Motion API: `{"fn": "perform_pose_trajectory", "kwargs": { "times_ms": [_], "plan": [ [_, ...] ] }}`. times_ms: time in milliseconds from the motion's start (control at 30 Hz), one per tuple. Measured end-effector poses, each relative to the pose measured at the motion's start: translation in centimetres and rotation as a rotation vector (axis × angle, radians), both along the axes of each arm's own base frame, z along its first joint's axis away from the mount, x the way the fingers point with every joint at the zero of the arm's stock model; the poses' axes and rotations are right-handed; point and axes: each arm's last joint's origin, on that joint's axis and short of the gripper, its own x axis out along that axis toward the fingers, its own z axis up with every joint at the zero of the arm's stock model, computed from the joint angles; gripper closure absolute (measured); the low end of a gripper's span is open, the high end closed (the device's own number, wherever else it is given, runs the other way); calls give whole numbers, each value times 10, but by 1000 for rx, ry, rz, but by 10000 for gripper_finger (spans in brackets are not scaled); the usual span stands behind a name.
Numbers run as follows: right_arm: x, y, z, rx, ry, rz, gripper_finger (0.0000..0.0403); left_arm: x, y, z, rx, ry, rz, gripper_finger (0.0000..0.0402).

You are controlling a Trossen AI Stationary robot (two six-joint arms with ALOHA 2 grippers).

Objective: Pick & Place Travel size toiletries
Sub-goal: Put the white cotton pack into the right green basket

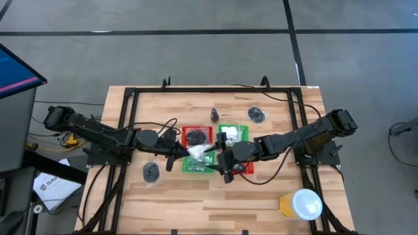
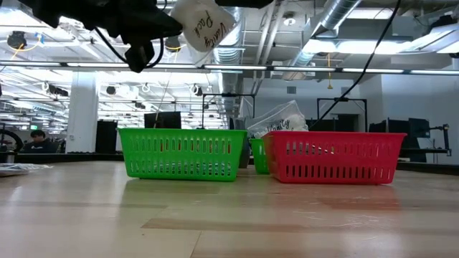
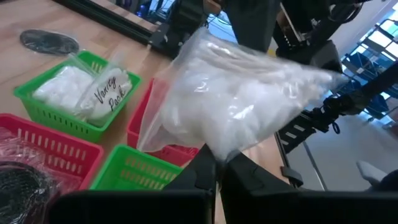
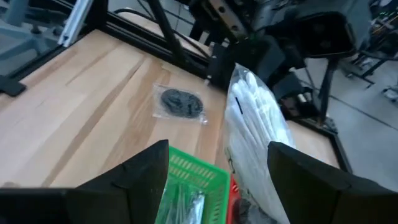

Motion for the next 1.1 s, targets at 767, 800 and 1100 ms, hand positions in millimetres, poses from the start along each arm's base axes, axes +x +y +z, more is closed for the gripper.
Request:
{"fn": "perform_pose_trajectory", "kwargs": {
  "times_ms": [767,800,1100],
  "plan": [
    [9,-30,6,35,-70,-138,144,-2,-11,1,55,-12,-72,401],
    [10,-32,6,54,-67,-134,144,-2,-12,1,56,-12,-73,401],
    [11,-36,5,130,-56,-91,144,-2,-12,1,76,-16,-77,401]
  ]
}}
